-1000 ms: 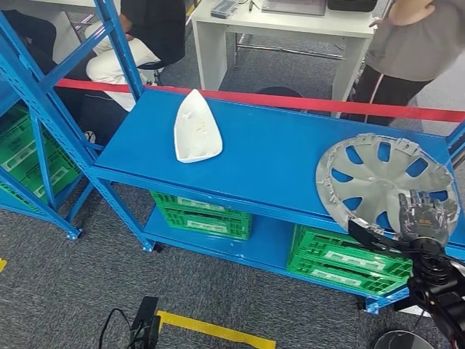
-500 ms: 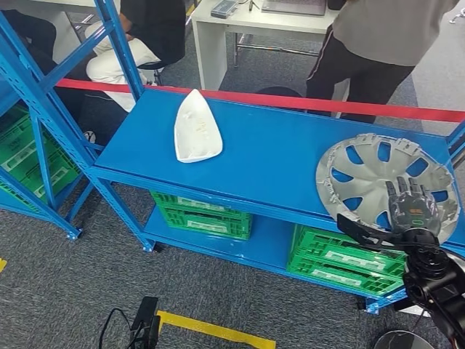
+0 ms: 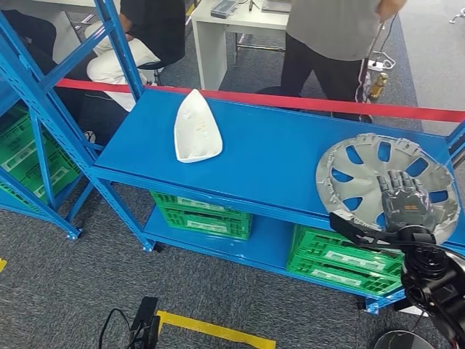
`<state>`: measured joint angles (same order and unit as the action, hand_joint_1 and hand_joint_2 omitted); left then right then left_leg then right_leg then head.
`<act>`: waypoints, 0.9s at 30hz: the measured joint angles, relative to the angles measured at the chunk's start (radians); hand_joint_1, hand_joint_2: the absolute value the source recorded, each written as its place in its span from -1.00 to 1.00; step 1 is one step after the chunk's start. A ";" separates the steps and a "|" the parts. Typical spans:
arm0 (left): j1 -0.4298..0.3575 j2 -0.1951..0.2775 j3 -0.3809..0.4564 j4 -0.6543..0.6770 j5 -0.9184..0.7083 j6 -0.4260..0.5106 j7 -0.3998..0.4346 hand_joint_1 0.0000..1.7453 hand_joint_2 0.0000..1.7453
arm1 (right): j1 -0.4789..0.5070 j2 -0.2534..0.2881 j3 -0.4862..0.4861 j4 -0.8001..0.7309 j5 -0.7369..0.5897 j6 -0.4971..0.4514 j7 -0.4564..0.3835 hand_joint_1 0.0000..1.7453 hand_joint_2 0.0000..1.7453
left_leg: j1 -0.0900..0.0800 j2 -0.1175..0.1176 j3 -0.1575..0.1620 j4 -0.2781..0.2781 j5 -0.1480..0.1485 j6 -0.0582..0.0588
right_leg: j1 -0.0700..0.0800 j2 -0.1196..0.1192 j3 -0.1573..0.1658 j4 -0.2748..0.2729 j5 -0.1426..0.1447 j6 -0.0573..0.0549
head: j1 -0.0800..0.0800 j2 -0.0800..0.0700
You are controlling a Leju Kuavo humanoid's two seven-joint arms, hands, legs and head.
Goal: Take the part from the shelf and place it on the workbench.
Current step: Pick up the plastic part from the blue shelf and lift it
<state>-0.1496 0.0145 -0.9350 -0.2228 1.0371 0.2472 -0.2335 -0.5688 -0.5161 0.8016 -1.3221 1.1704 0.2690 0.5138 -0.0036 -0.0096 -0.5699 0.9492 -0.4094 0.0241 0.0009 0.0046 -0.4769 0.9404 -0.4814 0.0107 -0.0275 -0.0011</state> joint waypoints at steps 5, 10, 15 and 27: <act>0.000 0.000 0.000 0.000 0.000 0.000 0.000 -1.00 -1.00 | 0.000 0.000 0.005 -0.014 -0.002 0.005 0.000 -1.00 1.00 | 0.000 0.000 0.000 0.000 0.000 0.000 | 0.000 0.000 0.000 0.000 0.000 0.000 | 0.000 0.000; 0.000 0.000 0.000 0.000 0.002 0.000 0.000 -1.00 -1.00 | 0.000 0.000 0.006 -0.023 -0.013 0.007 -0.001 -1.00 1.00 | 0.000 0.000 0.000 0.000 0.000 0.000 | 0.000 0.000 0.000 0.000 0.000 0.000 | 0.000 0.000; 0.001 0.000 0.000 0.000 0.007 0.000 0.000 -1.00 -1.00 | 0.006 0.001 0.013 -0.042 -0.072 0.033 0.000 -1.00 1.00 | 0.000 0.000 0.000 0.000 0.000 0.000 | 0.000 0.000 0.000 0.000 0.000 0.000 | 0.000 0.000; 0.012 0.000 0.000 0.000 0.017 0.000 -0.011 -1.00 -1.00 | 0.057 0.006 0.037 -0.172 -0.100 0.087 0.081 -1.00 1.00 | 0.000 0.000 0.000 0.000 0.000 0.000 | 0.000 0.000 0.000 0.000 0.000 0.000 | 0.000 0.000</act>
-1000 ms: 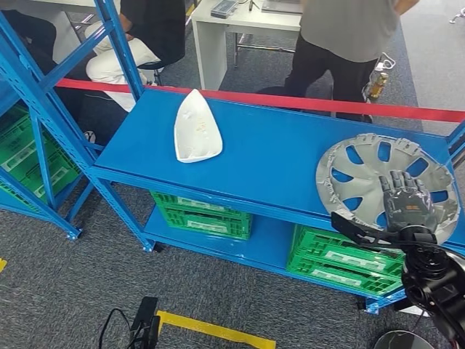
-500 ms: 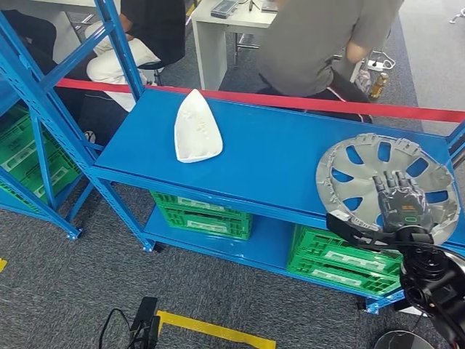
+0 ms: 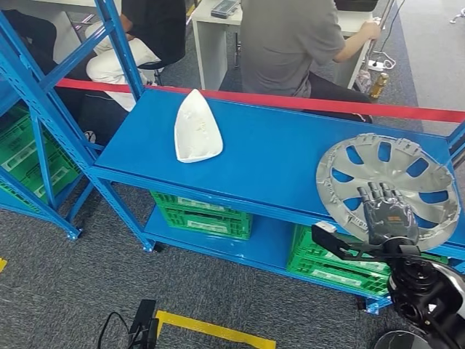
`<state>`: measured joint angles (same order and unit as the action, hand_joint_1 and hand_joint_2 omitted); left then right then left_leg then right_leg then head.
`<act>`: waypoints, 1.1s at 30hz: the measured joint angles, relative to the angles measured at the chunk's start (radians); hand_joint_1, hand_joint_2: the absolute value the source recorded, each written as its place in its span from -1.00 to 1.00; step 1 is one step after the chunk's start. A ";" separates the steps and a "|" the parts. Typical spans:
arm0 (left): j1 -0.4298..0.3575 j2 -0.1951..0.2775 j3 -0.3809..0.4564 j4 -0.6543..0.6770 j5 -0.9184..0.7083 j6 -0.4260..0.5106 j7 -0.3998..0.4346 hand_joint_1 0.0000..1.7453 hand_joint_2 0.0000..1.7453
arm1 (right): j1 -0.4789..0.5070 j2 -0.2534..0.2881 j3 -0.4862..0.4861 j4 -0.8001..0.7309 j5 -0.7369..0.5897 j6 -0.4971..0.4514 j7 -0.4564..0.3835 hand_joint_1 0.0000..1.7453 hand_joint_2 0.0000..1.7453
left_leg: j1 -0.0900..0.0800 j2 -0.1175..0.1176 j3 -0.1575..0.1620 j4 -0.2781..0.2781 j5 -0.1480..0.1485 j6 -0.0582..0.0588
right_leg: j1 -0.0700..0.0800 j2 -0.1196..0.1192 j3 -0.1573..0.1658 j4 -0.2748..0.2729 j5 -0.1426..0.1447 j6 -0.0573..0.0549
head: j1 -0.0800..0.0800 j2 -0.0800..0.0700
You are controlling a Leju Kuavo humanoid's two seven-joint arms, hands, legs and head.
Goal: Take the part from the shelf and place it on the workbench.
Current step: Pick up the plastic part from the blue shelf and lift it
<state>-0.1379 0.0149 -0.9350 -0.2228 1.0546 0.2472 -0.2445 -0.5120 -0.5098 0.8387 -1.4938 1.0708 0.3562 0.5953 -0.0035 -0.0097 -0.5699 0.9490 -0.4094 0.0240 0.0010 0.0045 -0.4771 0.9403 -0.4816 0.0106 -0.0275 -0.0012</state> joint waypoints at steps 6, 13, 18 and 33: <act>0.000 0.000 0.000 0.000 -0.005 -0.001 0.000 -1.00 -1.00 | 0.042 0.001 0.007 -0.075 0.001 0.020 0.014 -1.00 1.00 | 0.000 0.000 0.000 0.000 0.000 0.000 | 0.000 0.000 0.000 0.000 0.000 0.000 | 0.000 0.000; 0.000 0.000 0.000 0.000 -0.011 -0.002 0.007 -1.00 -1.00 | 0.077 0.001 0.008 -0.134 0.015 0.043 0.024 -1.00 1.00 | 0.000 0.000 0.000 0.000 0.000 0.000 | 0.000 0.000 0.000 0.000 0.000 0.000 | 0.000 0.000; 0.000 0.000 0.000 0.000 -0.012 -0.002 0.010 -1.00 -1.00 | 0.105 0.001 0.002 -0.159 0.008 0.057 0.028 -1.00 1.00 | 0.000 0.000 0.000 0.000 0.000 0.000 | 0.000 0.000 0.000 0.000 0.000 0.000 | 0.000 0.000; 0.000 0.000 0.000 0.000 -0.018 -0.002 0.017 -1.00 -1.00 | 0.225 -0.024 -0.090 -0.165 -0.004 0.066 0.054 -1.00 1.00 | 0.000 0.000 0.000 0.000 0.000 0.000 | 0.000 0.000 -0.001 0.000 0.000 0.000 | 0.000 0.000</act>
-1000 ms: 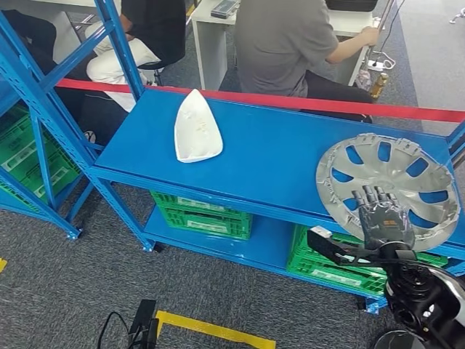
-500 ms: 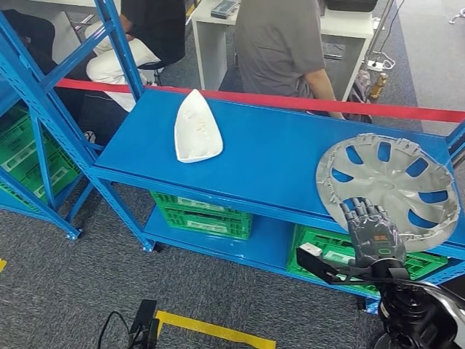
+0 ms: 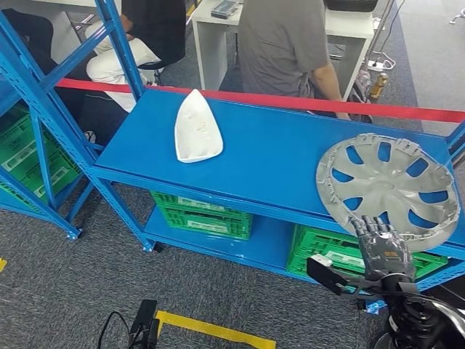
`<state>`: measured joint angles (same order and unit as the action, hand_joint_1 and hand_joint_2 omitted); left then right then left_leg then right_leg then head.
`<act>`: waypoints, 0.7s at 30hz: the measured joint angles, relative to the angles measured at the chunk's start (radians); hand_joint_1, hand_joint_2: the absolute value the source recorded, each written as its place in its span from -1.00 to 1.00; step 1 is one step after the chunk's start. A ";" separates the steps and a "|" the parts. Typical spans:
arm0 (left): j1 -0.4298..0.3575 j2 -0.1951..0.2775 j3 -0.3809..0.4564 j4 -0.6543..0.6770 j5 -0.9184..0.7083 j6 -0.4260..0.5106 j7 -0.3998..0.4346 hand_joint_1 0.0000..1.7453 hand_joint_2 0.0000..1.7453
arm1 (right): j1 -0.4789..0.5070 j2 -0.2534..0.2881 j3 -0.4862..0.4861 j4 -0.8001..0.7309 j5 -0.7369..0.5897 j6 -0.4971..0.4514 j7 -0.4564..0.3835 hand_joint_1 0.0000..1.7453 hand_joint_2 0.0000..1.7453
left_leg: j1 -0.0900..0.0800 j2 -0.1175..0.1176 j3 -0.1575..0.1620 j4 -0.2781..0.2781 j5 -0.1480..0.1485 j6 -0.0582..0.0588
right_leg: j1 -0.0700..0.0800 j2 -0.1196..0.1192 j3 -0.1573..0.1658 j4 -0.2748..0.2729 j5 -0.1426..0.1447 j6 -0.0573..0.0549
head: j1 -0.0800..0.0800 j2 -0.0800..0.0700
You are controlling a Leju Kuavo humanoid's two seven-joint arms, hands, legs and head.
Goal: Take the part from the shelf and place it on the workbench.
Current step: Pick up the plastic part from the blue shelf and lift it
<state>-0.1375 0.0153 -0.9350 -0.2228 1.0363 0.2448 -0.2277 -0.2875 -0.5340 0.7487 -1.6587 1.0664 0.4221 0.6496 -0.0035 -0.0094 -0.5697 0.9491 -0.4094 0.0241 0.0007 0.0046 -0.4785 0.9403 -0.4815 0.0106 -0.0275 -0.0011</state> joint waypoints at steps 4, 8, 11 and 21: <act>0.000 0.000 0.000 0.000 -0.002 -0.001 0.003 -1.00 -1.00 | 0.053 -0.016 -0.061 0.000 0.011 0.010 0.002 -1.00 1.00 | 0.000 0.000 0.000 0.000 0.000 0.000 | 0.000 0.000 0.000 0.000 0.000 0.000 | 0.000 0.000; 0.001 0.001 0.000 0.000 -0.004 -0.002 0.005 -1.00 -1.00 | 0.094 -0.026 -0.121 0.000 0.022 0.018 0.002 -1.00 1.00 | 0.000 0.000 0.000 0.000 0.000 0.000 | 0.000 0.000 0.000 0.000 0.000 0.000 | 0.000 0.000; 0.001 0.002 0.000 0.000 -0.005 -0.003 0.005 -1.00 -1.00 | 0.110 -0.031 -0.157 0.000 0.025 0.019 0.002 -1.00 1.00 | 0.000 0.000 0.000 0.000 0.000 0.000 | 0.000 0.001 0.000 0.000 0.000 0.000 | 0.000 0.000; -0.001 0.003 -0.001 0.000 -0.010 -0.009 0.006 -1.00 -1.00 | 0.116 -0.054 -0.249 0.004 0.029 0.016 0.002 -1.00 1.00 | 0.000 0.000 0.000 0.000 0.000 0.000 | 0.000 0.000 0.000 0.000 0.000 0.000 | 0.000 0.000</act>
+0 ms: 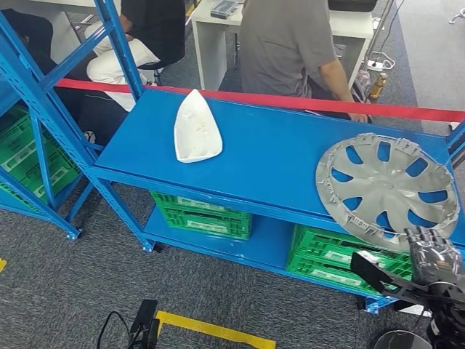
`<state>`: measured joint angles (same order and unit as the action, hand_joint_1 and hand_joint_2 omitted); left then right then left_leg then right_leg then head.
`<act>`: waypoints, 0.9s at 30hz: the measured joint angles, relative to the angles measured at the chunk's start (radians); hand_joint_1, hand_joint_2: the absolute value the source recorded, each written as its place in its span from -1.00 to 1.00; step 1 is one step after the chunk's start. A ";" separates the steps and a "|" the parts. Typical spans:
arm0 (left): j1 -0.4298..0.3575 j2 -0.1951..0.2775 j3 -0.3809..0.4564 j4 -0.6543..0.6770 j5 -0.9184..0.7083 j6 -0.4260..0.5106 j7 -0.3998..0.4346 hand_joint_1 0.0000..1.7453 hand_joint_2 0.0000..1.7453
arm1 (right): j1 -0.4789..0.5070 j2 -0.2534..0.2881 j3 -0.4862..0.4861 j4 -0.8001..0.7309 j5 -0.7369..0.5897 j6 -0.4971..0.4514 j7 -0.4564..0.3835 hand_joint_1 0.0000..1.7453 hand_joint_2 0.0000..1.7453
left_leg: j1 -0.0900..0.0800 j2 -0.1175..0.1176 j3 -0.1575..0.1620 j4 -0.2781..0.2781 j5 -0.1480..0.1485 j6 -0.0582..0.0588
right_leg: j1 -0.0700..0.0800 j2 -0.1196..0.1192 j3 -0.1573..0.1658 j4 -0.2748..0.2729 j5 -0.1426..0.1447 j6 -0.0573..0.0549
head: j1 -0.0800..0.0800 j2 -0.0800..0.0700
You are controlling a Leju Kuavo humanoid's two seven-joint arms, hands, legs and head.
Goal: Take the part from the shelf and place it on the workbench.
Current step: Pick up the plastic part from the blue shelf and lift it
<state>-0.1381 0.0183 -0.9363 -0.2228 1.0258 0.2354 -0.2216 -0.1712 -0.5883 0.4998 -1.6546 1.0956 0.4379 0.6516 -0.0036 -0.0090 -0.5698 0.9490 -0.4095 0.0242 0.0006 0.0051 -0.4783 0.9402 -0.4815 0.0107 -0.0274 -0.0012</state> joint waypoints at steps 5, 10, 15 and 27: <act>-0.001 0.000 -0.001 0.000 0.000 0.000 0.001 -1.00 -1.00 | -0.004 -0.006 -0.024 0.001 0.000 -0.001 0.000 -1.00 1.00 | 0.000 0.000 0.000 0.000 0.000 0.000 | 0.000 0.000 0.000 0.000 0.000 0.000 | 0.000 0.000; -0.001 0.000 -0.004 0.000 0.000 0.000 0.001 -1.00 -1.00 | -0.004 -0.008 -0.032 0.002 0.000 -0.001 0.000 -1.00 1.00 | 0.000 0.000 0.000 0.000 0.000 0.000 | 0.000 0.000 0.000 0.000 0.000 0.000 | 0.000 0.000; -0.002 0.000 -0.005 0.000 0.000 0.000 0.000 -1.00 -1.00 | -0.011 -0.012 -0.040 0.002 0.000 -0.007 0.000 -1.00 1.00 | 0.000 0.000 0.000 0.000 0.000 0.000 | 0.000 0.000 0.001 0.000 0.000 0.000 | 0.000 0.000; -0.010 0.001 -0.012 0.000 -0.002 0.000 0.002 -1.00 -1.00 | -0.072 -0.016 -0.022 0.064 0.001 -0.033 -0.006 -1.00 1.00 | 0.000 0.000 0.000 0.000 0.000 0.000 | 0.000 0.000 0.001 0.000 0.000 0.000 | 0.000 0.000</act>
<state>-0.1485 0.0192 -0.9487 -0.2228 1.0235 0.2354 -0.2197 -0.2432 -0.6039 0.4774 -1.5910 1.0965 0.4049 0.6456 -0.0036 -0.0093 -0.5700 0.9490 -0.4094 0.0242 0.0008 0.0049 -0.4773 0.9402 -0.4814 0.0107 -0.0273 -0.0011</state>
